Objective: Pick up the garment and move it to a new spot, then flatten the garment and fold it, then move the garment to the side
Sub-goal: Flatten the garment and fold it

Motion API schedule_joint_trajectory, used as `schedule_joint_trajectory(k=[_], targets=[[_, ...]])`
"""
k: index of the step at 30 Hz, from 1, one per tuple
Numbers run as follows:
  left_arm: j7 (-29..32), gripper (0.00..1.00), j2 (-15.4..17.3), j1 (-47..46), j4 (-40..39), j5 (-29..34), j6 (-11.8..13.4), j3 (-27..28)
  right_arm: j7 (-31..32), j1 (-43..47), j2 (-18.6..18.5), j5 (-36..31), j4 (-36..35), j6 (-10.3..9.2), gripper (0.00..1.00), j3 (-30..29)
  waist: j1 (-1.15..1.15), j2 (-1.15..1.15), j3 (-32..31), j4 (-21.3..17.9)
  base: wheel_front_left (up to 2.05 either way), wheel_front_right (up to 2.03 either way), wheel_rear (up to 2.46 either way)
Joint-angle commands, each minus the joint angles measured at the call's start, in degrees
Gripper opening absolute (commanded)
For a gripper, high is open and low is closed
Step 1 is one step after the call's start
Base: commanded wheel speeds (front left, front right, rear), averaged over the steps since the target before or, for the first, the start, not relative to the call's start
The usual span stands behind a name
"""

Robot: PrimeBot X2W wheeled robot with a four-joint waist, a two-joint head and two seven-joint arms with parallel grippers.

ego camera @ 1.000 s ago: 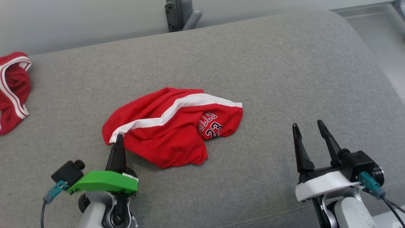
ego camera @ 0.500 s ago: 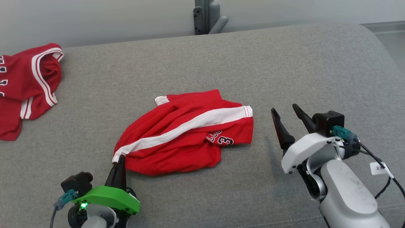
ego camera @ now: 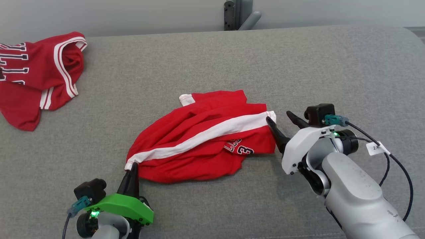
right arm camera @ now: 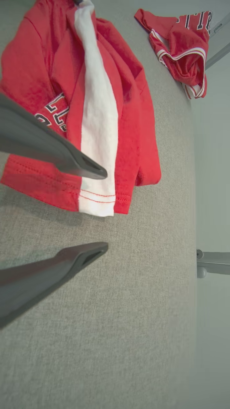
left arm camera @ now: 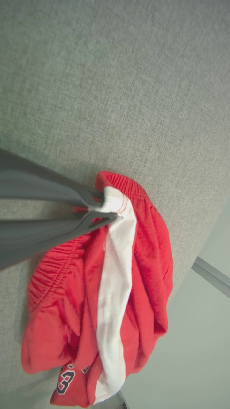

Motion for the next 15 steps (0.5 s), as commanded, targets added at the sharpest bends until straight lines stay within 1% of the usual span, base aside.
schedule_joint_trajectory(k=[1, 10, 11, 13, 14, 15], targets=[[0.01, 0.00, -0.20, -0.95, 0.17, 0.39, -0.16, 0.00, 0.22, -1.27, 0.13, 1.33, 1.31, -0.02, 1.00, 0.85, 0.00, 0.00, 0.77, 0.91, 0.00, 0.00, 0.00], [0.01, 0.00, -0.59, -1.62, 0.26, 0.42, -0.24, -0.89, 0.77, -5.53, -0.19, 6.70, 7.38, -0.02, 1.00, 6.99, 0.00, 0.00, 1.45, 2.10, 0.00, 0.00, 0.00], [0.01, 0.00, -0.62, -1.62, 0.24, 0.41, -0.24, -0.98, 0.63, -5.79, -0.26, 7.22, 7.64, -0.02, 0.92, 7.68, 0.00, 0.00, 1.45, 2.12, 0.00, 0.00, 0.00], [0.01, 0.00, -0.67, -1.57, 0.13, 0.37, -0.24, -1.07, 0.23, -6.21, -0.24, 8.42, 7.99, -0.02, 0.69, 8.95, 0.00, 0.00, 1.41, 2.08, 0.00, 0.00, 0.00], [0.01, 0.00, -0.69, -1.50, 0.10, 0.32, -0.24, -1.10, -0.01, -6.39, -0.27, 8.93, 8.13, -0.02, 0.55, 9.56, 0.00, 0.00, 1.38, 2.03, 0.00, 0.00, 0.00], [0.01, 0.00, -0.70, -1.43, 0.08, 0.30, -0.24, -1.12, -0.17, -6.61, -0.40, 9.38, 8.27, -0.02, 0.49, 10.10, 0.00, 0.00, 1.36, 1.97, 0.00, 0.00, 0.00]])
